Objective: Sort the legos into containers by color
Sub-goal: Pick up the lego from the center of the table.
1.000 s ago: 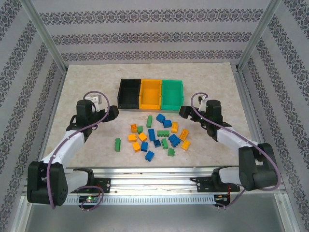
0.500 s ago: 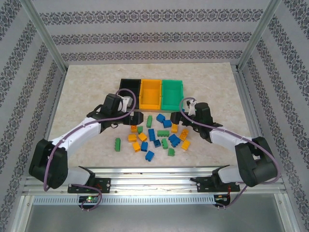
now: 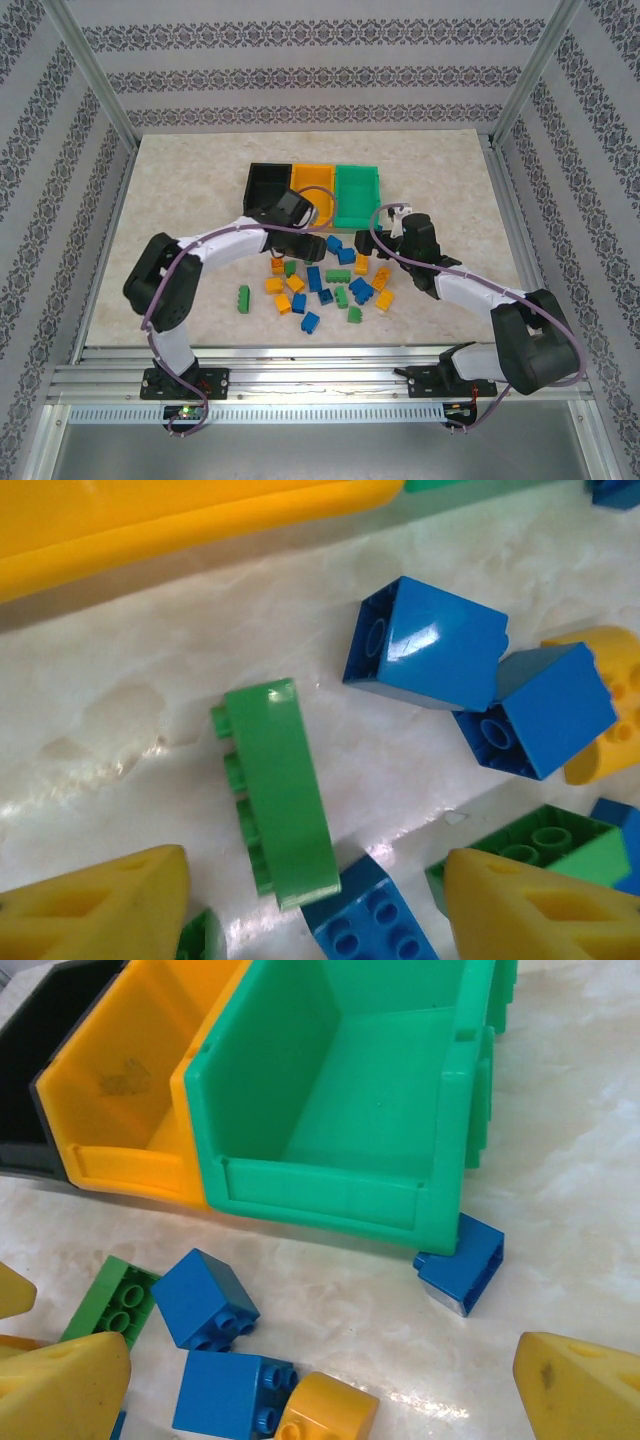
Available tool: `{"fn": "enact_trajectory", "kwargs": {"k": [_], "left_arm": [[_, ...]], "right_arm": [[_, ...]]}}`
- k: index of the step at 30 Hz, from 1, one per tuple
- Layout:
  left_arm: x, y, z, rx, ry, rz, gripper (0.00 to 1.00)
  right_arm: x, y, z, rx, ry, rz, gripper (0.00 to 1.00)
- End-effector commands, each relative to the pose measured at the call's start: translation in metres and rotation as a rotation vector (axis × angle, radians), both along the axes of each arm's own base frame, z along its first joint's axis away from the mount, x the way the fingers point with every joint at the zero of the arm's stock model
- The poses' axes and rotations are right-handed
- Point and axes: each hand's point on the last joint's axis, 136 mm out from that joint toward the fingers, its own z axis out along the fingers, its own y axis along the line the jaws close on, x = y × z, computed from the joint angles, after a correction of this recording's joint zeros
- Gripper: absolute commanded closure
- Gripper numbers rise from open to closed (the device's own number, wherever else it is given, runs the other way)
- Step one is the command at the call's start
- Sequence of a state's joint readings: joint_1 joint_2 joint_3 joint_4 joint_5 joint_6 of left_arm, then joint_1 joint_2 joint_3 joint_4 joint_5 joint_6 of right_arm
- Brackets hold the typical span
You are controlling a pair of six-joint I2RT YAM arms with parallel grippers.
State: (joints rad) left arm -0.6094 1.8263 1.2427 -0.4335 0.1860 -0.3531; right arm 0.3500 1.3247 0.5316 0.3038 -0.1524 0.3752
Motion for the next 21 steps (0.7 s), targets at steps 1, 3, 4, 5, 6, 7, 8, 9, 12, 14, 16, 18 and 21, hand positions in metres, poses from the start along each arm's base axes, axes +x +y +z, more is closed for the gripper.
{"fn": "enact_trajectory", "kwargs": {"k": [1,3,4,5,6,7,8,9,12,14,16,18,21], "left_arm": [[-0.001,0.016,-0.011,0.179,0.030,0.012,0.39],[0.001,0.015,-0.017,0.224,0.036,-0.003,0.40],[0.002,0.013,-0.021,0.231,0.042,-0.010,0.41],[0.003,0.012,-0.025,0.235,0.050,-0.011,0.41],[0.003,0.011,-0.028,0.237,0.059,-0.013,0.46],[0.003,0.011,-0.031,0.242,0.066,-0.014,0.51],[0.004,0.011,-0.032,0.246,0.068,-0.013,0.52],[0.005,0.010,-0.034,0.246,0.068,-0.010,0.53],[0.008,0.005,-0.033,0.225,0.062,-0.009,0.63],[0.009,0.001,-0.030,0.209,0.062,-0.011,0.71],[0.011,0.000,-0.021,0.192,0.042,-0.010,0.83],[0.014,-0.001,-0.011,0.175,0.004,-0.002,0.94],[0.015,0.003,0.005,0.162,-0.040,0.022,0.98]], "right_arm": [[0.001,0.000,0.007,-0.022,-0.055,-0.002,0.02],[0.001,-0.001,0.006,-0.036,-0.056,-0.004,0.02],[0.001,-0.002,0.006,-0.038,-0.058,-0.006,0.02],[0.001,-0.002,0.007,-0.038,-0.061,-0.004,0.02],[0.001,-0.002,0.008,-0.037,-0.063,-0.006,0.02],[0.001,-0.002,0.008,-0.036,-0.068,-0.005,0.02],[0.001,-0.002,0.008,-0.038,-0.066,-0.004,0.02],[0.001,-0.002,0.006,-0.042,-0.064,-0.004,0.02],[0.001,-0.001,0.006,-0.041,-0.062,0.000,0.02],[0.001,0.000,0.007,-0.041,-0.065,0.002,0.02],[0.001,0.000,0.005,-0.049,-0.063,0.003,0.02],[0.002,0.001,0.005,-0.050,-0.061,0.005,0.02],[0.001,0.002,0.006,-0.048,-0.068,0.007,0.02]]}}
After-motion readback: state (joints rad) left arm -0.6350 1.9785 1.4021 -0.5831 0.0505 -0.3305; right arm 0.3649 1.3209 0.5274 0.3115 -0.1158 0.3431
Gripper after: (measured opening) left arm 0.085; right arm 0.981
